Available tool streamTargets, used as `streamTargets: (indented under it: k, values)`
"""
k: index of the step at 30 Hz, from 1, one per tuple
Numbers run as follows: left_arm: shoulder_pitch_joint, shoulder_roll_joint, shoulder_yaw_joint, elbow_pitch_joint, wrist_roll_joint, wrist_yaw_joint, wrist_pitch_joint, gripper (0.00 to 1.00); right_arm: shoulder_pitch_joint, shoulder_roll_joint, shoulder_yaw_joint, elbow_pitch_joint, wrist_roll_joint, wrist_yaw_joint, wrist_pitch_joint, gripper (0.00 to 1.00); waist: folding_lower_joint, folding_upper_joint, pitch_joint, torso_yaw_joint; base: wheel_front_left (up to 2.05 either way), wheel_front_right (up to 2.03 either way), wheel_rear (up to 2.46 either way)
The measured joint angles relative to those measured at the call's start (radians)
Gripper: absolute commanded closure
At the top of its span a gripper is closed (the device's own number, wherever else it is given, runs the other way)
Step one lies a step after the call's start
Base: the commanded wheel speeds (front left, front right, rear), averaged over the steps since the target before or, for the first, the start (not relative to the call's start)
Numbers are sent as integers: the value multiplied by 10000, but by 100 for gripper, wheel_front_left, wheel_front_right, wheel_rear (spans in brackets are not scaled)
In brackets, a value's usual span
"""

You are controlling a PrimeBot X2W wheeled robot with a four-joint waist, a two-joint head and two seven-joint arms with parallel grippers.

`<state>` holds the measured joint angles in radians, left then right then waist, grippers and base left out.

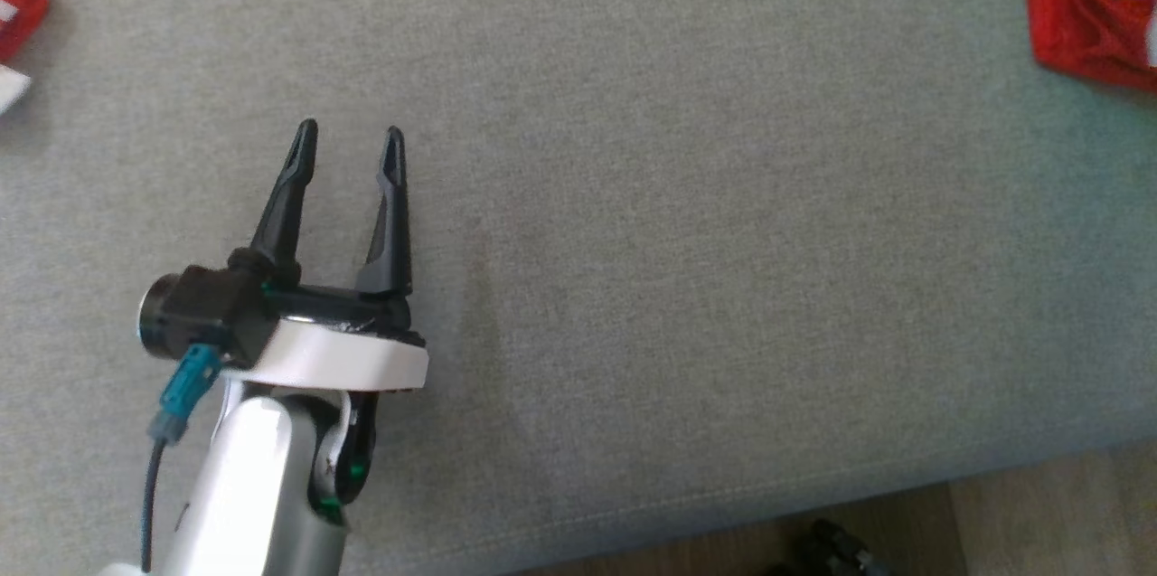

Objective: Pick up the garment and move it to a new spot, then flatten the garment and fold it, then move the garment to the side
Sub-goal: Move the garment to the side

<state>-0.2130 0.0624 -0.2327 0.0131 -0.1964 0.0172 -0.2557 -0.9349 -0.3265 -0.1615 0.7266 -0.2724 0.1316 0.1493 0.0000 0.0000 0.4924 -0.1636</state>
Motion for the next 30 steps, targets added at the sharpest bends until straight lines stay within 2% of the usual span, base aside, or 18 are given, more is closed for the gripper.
streamTargets:
  k: [8,14,18,24,26,30]
  values:
    - [88,-67,520,311,-267,105,-2,0,340,1007,909,-240,997,0,-1145,0,0,0,-987,187,0,0,0]
    - [587,-96,886,546,-460,286,-2,0,1243,1835,1312,-242,1797,0,-1810,0,0,0,-1838,356,0,0,0]
    - [1377,-119,1204,786,-623,458,0,0,2354,2370,1540,-368,2487,0,-2522,0,-1,0,-2808,577,0,0,0]
    - [2370,-127,1283,940,-715,614,0,0,4372,2579,1697,-966,3254,0,-3173,0,-1,0,-3975,857,0,0,0]
    - [2696,-127,1256,957,-813,667,0,0,5141,2583,2008,-1269,3845,0,-3181,0,-1,1,-4310,958,0,0,0]
    - [2963,-125,1101,1034,-809,713,0,0,6381,2660,2345,-2163,4132,0,-3273,0,-1,1,-4822,1190,0,0,0]
